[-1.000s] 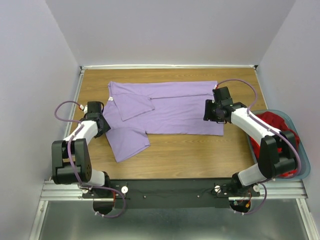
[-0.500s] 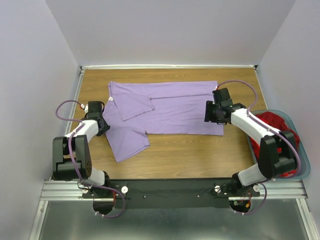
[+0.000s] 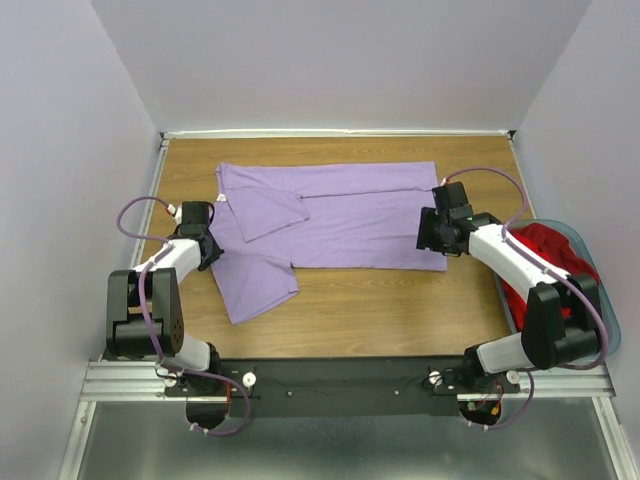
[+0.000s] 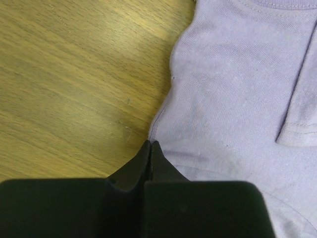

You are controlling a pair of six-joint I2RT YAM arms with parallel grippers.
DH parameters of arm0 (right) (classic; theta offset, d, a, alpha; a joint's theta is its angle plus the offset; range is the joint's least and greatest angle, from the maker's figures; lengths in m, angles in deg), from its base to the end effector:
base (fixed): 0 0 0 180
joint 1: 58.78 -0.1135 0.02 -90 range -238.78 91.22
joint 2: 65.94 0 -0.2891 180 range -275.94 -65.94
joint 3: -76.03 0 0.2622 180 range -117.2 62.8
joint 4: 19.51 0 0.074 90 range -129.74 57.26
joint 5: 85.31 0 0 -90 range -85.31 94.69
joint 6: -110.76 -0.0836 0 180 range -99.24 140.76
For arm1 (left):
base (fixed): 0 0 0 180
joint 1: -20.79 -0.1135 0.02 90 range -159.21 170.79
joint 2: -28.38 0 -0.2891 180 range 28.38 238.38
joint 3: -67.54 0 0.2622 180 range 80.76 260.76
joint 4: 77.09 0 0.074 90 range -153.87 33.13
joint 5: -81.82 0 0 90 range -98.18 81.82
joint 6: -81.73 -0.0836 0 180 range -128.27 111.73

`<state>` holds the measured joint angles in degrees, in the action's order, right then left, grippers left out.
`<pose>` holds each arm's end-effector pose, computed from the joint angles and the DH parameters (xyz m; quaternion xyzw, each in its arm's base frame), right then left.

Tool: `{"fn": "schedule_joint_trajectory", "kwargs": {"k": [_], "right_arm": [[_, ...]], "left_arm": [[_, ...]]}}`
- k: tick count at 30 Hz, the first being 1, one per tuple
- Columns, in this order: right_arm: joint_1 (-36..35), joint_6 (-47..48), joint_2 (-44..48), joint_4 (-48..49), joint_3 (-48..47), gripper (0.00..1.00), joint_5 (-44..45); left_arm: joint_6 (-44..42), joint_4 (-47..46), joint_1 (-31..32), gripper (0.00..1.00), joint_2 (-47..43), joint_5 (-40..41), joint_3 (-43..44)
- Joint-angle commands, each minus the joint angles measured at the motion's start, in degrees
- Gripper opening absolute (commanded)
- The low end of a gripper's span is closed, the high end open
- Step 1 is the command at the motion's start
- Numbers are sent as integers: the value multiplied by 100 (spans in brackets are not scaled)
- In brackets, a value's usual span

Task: Fold and stack the t-shirts
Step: Fold the tshirt

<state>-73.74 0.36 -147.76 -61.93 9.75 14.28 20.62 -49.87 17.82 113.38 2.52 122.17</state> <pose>0.3074 0.0677 0.1968 0.0685 0.9556 0.0070 0.2864 0.3035 0.0313 0.1371 -0.2874 0.9122 0.0249 0.2909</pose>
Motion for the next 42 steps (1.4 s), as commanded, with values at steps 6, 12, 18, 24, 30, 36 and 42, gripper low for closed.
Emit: {"fn": "schedule_joint_trajectory", "kwargs": {"k": [6,12,18,24,30,36,42], "right_arm": [[572,-481,114,-430,515,64,61],[802,-605,-35,-430,595,58,-18],[881,-675,-229,-298,665,55,-62],[898,-684,-545,-166,507,51,-185],[925,-737,-651,-69,489,50,-308],[925,-755,-282,-96,463,49,-361],[1021,-763,-387,-122,454,50,-369]], "left_arm": [[47,305,85,0,-114,64,-98],[3,296,85,0,-211,64,-63],[-32,252,85,0,-272,2,-54],[-58,235,85,0,-308,-24,-45],[-58,217,85,0,-325,-33,-54],[-67,208,94,0,-308,-42,-36],[-76,200,85,0,-290,-42,-45]]}}
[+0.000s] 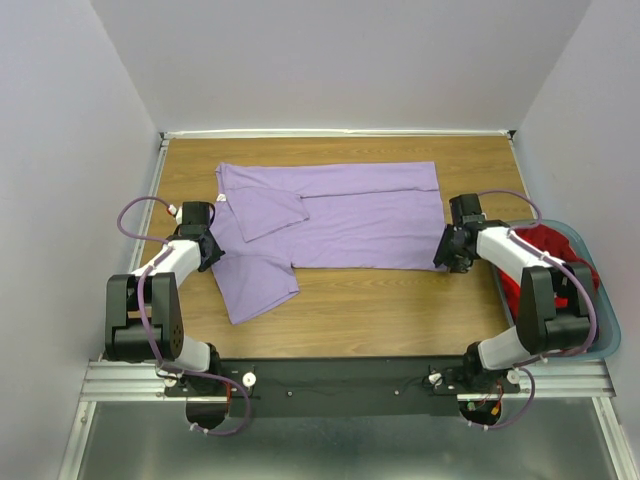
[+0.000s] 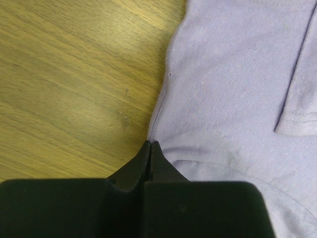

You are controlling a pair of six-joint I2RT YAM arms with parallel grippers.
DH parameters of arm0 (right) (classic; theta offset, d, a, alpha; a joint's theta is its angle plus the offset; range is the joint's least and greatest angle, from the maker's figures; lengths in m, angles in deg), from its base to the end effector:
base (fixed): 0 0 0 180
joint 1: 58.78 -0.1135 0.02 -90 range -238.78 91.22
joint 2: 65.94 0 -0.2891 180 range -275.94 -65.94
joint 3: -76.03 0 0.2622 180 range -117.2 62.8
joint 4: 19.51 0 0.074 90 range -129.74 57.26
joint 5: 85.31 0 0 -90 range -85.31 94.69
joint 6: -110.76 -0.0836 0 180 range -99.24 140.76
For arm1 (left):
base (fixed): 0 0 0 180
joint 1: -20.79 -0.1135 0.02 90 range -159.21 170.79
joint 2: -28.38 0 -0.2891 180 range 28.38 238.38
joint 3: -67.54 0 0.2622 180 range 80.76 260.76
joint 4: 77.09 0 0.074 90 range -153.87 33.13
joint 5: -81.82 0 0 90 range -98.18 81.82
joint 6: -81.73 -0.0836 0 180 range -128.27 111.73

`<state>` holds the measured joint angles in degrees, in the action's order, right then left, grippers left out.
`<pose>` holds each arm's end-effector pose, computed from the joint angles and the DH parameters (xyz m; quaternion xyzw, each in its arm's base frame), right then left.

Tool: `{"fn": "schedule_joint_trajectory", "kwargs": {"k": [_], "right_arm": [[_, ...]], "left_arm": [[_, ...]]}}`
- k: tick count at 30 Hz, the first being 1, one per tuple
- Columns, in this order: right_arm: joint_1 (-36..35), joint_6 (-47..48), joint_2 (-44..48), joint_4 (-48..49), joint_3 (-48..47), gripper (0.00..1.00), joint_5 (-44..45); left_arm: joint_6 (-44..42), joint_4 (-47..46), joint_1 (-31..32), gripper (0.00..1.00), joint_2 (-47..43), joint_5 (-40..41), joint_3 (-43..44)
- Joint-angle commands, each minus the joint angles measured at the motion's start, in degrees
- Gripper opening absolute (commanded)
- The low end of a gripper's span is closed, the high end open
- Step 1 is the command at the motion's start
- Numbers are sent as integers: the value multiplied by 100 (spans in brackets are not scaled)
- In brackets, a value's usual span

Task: Fold and stack the t-shirts
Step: Fold the tshirt

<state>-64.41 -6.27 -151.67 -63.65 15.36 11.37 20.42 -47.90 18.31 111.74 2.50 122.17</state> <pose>0.2913 0.0189 0.1439 0.1926 0.9629 -0.0043 0.1891 0.2985 0.0284 0.1423 -0.2819 0.9148 0.0247 0.2882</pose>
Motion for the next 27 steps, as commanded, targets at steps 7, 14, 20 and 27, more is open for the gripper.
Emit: {"fn": "schedule_joint_trajectory", "kwargs": {"k": [7,14,20,27], "right_arm": [[167,-66,-189,173,-29,49,-44],[202,-75,-365,349,147,49,-140],[238,-92,-374,385,253,38,-228],[343,-101,-155,358,384,6,-132]], "left_arm": [[-48,3,46,0,-126,-39,-28],[-56,21,37,0,-144,-31,-28],[-56,21,37,0,-144,-4,-36],[14,82,37,0,-214,22,-63]]}}
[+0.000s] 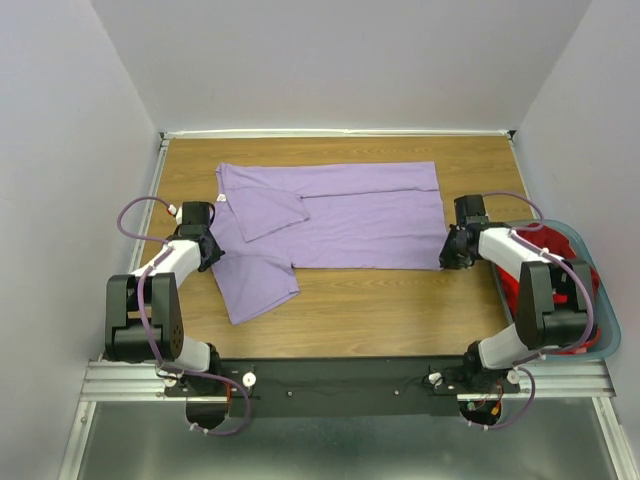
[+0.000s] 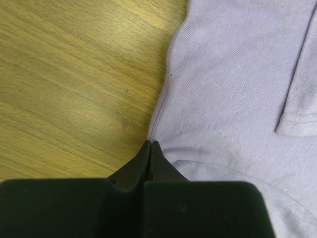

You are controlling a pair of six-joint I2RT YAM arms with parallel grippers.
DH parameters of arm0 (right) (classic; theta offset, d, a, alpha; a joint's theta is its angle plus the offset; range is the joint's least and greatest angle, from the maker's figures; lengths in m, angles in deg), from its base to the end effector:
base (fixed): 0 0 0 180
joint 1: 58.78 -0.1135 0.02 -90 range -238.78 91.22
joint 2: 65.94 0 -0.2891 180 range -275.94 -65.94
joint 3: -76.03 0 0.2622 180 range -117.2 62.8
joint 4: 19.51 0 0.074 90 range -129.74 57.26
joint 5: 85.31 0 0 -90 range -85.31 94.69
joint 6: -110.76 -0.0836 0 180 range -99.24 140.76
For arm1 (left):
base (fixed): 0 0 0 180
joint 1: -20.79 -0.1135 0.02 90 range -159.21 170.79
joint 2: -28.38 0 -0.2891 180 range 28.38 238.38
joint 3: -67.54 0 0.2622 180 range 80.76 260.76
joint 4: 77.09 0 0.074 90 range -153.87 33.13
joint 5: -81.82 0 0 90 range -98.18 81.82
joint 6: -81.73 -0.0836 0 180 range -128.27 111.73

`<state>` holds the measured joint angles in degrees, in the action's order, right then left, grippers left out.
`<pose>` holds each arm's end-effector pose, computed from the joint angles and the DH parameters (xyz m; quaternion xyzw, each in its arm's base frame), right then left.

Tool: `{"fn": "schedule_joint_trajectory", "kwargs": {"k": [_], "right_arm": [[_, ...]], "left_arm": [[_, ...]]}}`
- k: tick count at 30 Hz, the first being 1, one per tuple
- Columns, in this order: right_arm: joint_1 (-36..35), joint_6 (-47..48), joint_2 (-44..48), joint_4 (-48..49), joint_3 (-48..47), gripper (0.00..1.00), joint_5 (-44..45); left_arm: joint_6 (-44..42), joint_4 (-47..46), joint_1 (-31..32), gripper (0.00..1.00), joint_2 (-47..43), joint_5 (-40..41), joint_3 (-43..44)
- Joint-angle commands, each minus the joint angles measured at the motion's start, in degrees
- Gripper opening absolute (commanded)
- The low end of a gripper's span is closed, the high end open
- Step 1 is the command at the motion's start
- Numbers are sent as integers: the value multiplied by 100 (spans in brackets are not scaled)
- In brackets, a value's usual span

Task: Fold and stack the t-shirts
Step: Fold the tshirt

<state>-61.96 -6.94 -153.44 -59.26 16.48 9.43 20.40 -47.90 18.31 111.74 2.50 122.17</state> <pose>0.2986 0.0097 0.1339 0.2160 0.9562 0.0123 0.1970 0.2985 0.0284 0.1423 -0.2817 0.9149 0.0248 0.2882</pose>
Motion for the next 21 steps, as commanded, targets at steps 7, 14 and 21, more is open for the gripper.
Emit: {"fn": "schedule_joint_trajectory", "kwargs": {"k": [7,14,21], "right_arm": [[204,-25,593,-634,229,1,72],[230,81,788,-1039,-156,1,107],[230,37,235,-1048,-886,1,-16]], "left_arm": [[192,433,28,0,-565,-83,-98],[210,706,28,0,-829,-153,122],[166,803,28,0,-478,-250,710]]}}
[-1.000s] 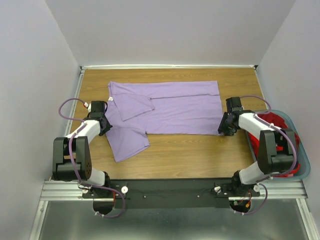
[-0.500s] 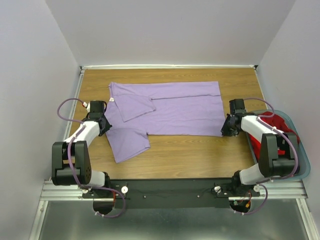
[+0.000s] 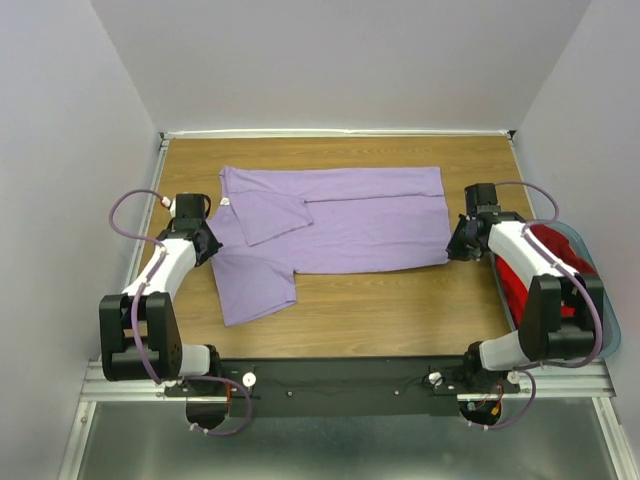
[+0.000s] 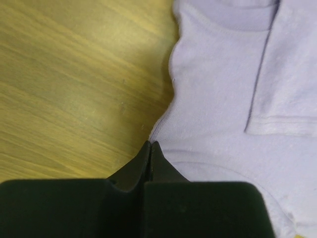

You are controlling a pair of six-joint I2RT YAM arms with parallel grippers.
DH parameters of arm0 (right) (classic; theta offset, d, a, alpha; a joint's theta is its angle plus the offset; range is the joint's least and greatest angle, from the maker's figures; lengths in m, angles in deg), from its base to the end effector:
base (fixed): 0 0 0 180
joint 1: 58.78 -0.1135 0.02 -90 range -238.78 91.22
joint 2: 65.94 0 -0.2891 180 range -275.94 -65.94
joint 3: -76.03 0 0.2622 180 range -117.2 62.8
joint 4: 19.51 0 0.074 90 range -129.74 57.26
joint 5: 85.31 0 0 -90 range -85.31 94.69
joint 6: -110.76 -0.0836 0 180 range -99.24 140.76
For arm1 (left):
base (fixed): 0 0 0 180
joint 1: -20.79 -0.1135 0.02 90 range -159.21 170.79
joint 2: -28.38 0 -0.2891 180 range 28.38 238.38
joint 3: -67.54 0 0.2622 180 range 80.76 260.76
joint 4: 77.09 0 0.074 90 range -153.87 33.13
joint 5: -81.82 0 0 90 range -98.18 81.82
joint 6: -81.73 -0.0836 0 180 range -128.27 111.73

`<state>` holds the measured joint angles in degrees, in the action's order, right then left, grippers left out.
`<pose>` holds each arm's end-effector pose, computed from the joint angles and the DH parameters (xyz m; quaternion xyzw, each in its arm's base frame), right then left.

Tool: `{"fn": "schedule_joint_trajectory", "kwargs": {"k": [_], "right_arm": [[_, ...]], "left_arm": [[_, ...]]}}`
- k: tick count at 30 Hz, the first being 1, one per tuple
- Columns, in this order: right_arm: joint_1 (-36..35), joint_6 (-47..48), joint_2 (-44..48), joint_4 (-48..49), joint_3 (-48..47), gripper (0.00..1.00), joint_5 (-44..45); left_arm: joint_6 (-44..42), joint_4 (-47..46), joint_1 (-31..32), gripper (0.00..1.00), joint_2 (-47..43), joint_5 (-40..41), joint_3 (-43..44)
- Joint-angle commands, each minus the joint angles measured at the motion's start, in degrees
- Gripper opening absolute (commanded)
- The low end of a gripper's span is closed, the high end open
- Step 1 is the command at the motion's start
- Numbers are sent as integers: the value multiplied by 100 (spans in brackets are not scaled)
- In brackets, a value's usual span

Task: Fold and stack the t-shirts
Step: Fold the tshirt

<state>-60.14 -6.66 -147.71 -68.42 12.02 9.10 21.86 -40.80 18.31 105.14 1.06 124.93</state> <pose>0.2907 0.0005 0.1752 0.2282 0.9517 0.0137 0.2051 0.2886 0.0259 0.1787 -0.2902 0.9074 0.0044 0.3041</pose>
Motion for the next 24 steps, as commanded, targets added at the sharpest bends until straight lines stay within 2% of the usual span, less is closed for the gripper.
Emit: {"fn": "schedule_joint_trajectory", "kwargs": {"k": [1,14,24], "right_arm": [[57,9,-426,-132,-528,1,25],[241,175,-1577,-115,-1864,0,228],[312,211,-2272,-79,-2673,1,236]], "left_arm": [[2,92,20,0,252,-123,522],[2,242,20,0,1509,-238,2192],[-7,286,20,0,2124,-115,2773]]}}
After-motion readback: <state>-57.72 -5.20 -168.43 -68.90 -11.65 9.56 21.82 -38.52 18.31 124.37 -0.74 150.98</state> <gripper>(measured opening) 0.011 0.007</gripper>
